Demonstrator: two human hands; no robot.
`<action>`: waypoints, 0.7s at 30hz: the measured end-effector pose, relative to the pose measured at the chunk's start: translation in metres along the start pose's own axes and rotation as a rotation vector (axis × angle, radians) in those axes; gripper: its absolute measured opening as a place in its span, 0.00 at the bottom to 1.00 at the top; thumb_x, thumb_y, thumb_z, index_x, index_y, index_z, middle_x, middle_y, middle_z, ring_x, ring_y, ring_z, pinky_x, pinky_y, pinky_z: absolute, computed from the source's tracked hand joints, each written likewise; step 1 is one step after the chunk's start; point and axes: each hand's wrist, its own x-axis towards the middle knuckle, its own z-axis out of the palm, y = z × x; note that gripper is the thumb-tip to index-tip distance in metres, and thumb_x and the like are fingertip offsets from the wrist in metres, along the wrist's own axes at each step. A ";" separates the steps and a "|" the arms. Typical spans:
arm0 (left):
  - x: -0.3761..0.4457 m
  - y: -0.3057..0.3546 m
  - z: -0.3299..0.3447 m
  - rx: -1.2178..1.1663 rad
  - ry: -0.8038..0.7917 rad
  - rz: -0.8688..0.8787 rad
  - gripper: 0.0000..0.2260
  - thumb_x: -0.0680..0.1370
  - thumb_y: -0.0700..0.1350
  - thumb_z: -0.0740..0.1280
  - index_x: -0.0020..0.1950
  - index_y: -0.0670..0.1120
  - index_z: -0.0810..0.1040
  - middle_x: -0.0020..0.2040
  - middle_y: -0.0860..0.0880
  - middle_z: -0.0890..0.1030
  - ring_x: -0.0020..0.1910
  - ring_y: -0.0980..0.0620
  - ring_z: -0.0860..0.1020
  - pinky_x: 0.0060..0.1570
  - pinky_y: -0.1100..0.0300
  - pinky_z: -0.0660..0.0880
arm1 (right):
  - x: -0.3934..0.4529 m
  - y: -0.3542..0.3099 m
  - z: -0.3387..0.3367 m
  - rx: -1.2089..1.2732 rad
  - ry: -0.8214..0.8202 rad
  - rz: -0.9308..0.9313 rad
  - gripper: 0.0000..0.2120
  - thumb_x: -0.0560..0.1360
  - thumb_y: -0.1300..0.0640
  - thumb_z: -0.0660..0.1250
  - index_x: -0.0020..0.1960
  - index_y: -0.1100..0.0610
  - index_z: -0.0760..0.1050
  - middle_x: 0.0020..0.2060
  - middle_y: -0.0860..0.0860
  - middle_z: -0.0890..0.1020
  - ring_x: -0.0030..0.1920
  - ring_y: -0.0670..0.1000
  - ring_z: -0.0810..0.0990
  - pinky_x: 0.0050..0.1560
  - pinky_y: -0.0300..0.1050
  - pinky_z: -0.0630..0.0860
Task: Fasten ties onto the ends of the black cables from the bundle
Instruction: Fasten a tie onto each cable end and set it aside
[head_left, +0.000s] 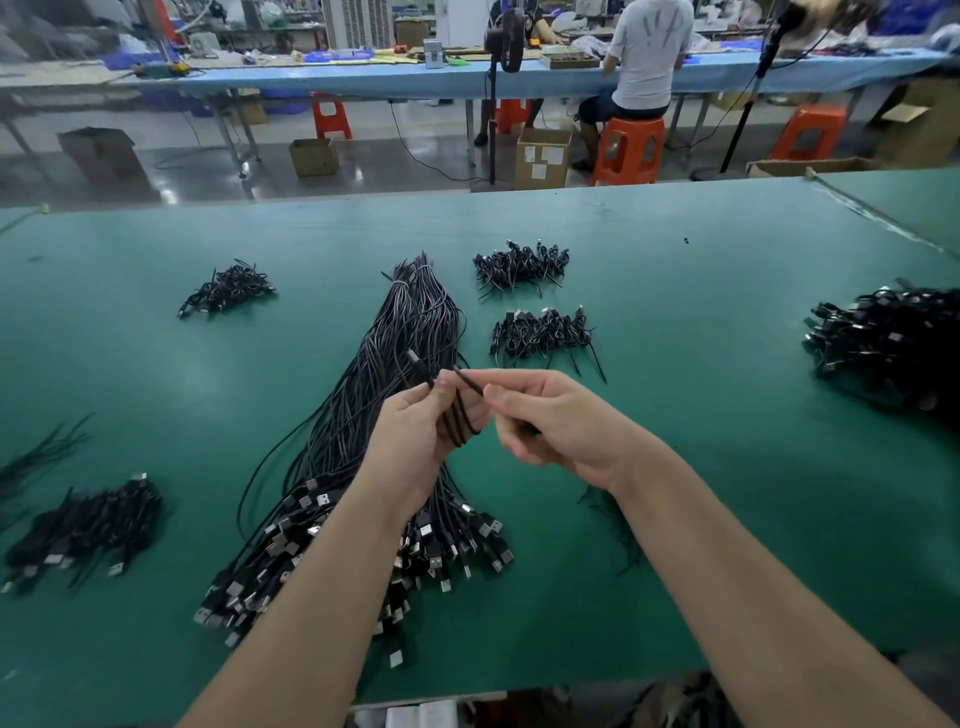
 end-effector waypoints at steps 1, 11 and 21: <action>0.000 0.000 0.000 -0.002 -0.006 -0.005 0.12 0.84 0.42 0.61 0.53 0.37 0.82 0.42 0.45 0.86 0.41 0.50 0.84 0.43 0.60 0.81 | 0.001 -0.002 0.001 -0.012 0.000 -0.008 0.16 0.84 0.59 0.60 0.70 0.53 0.76 0.24 0.50 0.74 0.22 0.45 0.63 0.22 0.36 0.57; 0.005 0.006 0.004 -0.216 0.050 0.012 0.14 0.85 0.44 0.59 0.57 0.35 0.80 0.53 0.38 0.85 0.52 0.43 0.84 0.55 0.54 0.82 | 0.000 0.004 -0.005 -0.032 -0.004 -0.008 0.14 0.85 0.56 0.59 0.64 0.48 0.80 0.24 0.50 0.72 0.23 0.46 0.61 0.24 0.39 0.55; 0.002 0.005 0.008 -0.179 -0.021 0.105 0.12 0.81 0.43 0.64 0.54 0.35 0.80 0.48 0.39 0.86 0.50 0.42 0.85 0.45 0.56 0.83 | 0.006 0.037 -0.002 -0.113 -0.023 0.147 0.11 0.84 0.50 0.61 0.59 0.54 0.78 0.27 0.52 0.79 0.22 0.46 0.60 0.23 0.38 0.56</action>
